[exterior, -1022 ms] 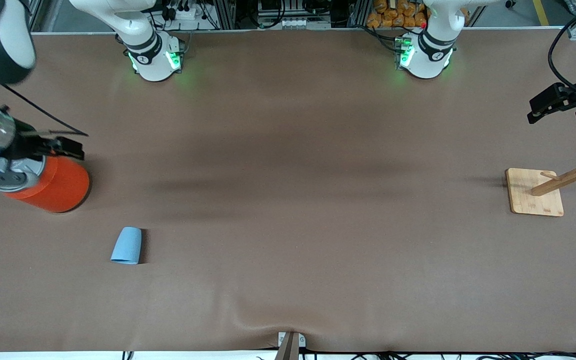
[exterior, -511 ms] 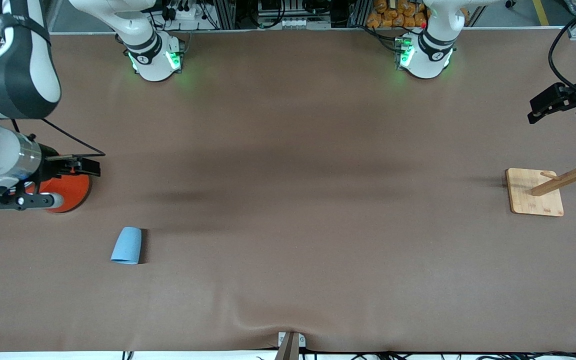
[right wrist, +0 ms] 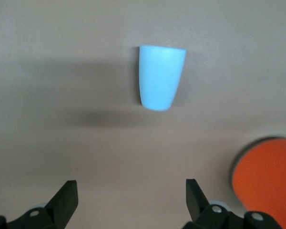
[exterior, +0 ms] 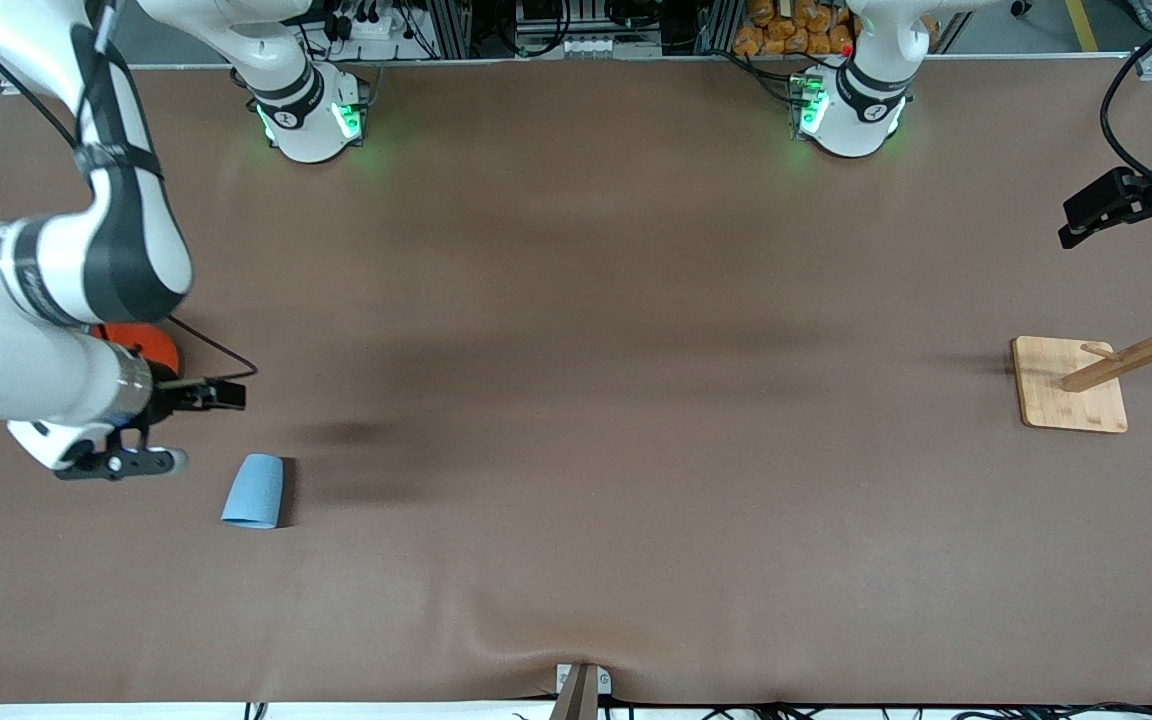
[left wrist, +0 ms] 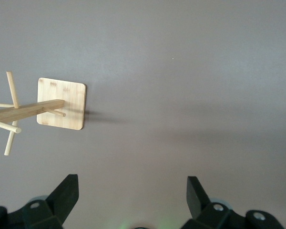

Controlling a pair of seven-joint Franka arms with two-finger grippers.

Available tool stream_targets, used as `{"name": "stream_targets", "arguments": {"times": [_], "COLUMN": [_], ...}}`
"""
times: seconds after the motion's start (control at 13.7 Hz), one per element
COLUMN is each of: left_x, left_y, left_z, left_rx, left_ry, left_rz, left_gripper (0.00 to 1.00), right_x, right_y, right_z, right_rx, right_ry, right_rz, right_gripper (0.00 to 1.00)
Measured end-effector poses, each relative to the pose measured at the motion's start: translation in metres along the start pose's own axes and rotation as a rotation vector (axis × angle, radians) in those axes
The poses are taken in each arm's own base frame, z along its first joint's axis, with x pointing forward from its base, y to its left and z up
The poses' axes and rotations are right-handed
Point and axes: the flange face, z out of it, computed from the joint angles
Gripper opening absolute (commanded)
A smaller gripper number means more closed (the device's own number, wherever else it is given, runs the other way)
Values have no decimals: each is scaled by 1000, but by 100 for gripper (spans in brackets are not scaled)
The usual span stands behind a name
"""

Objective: Flip cup
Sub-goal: 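Move the right gripper past the orange can toward the blue cup, then close the right gripper around the lying blue cup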

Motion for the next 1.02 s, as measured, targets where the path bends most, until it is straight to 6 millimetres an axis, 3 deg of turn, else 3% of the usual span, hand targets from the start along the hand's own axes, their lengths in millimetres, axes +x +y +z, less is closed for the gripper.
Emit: {"name": "stream_targets", "arguments": {"times": [0.29, 0.58, 1.02], "left_x": [2, 4, 4], "left_y": [0, 0, 1], "left_z": [3, 6, 6], "left_rx": [0, 0, 0], "left_ry": [-5, -12, -12], "left_rz": [0, 0, 1], "left_gripper": [100, 100, 100], "right_x": [23, 35, 49], "right_y": [3, 28, 33], "right_z": [49, 97, 138], "right_rx": [-2, -6, -12], "right_ry": [18, 92, 169], "right_rz": [-27, -80, -95], "right_gripper": [100, 100, 100]}}
